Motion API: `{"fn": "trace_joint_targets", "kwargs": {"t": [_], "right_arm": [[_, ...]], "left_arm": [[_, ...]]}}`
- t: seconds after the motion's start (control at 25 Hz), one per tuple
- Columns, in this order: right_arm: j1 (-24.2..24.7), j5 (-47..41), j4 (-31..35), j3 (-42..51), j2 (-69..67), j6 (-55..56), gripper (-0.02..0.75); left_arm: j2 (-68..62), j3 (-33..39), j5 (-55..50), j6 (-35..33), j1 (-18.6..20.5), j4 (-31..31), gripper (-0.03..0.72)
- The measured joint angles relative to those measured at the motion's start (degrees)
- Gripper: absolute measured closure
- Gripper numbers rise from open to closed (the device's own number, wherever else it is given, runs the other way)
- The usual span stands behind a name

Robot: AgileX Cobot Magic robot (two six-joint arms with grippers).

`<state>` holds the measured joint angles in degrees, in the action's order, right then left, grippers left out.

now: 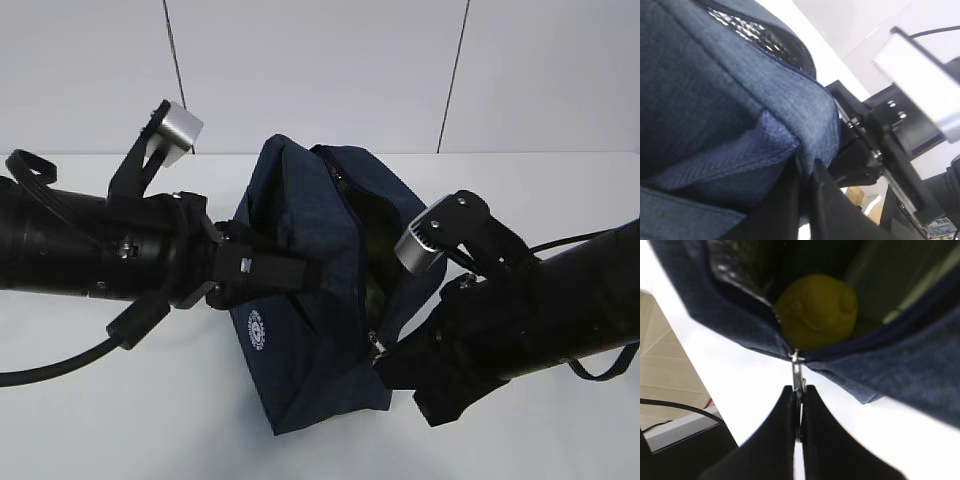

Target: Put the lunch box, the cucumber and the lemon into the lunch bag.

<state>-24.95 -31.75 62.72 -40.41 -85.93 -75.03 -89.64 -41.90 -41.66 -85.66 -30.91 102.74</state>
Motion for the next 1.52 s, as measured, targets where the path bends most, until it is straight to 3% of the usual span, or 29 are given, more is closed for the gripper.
{"fn": "trace_joint_targets", "kwargs": {"t": [0.48, 1.28, 1.52], "right_arm": [[0.0, -0.5, 5.9, 0.0, -4.8, -4.0, 0.73], [0.0, -4.1, 9.4, 0.0, -8.3, -4.8, 0.728], [0.0, -4.9, 9.8, 0.0, -8.3, -4.8, 0.659]], "left_arm": [[0.0, 0.0, 0.6, 0.0, -0.1, -0.2, 0.692], [0.0, 0.0, 0.6, 0.0, -0.1, -0.3, 0.692], [0.0, 0.0, 0.6, 0.0, -0.1, -0.3, 0.692]]}}
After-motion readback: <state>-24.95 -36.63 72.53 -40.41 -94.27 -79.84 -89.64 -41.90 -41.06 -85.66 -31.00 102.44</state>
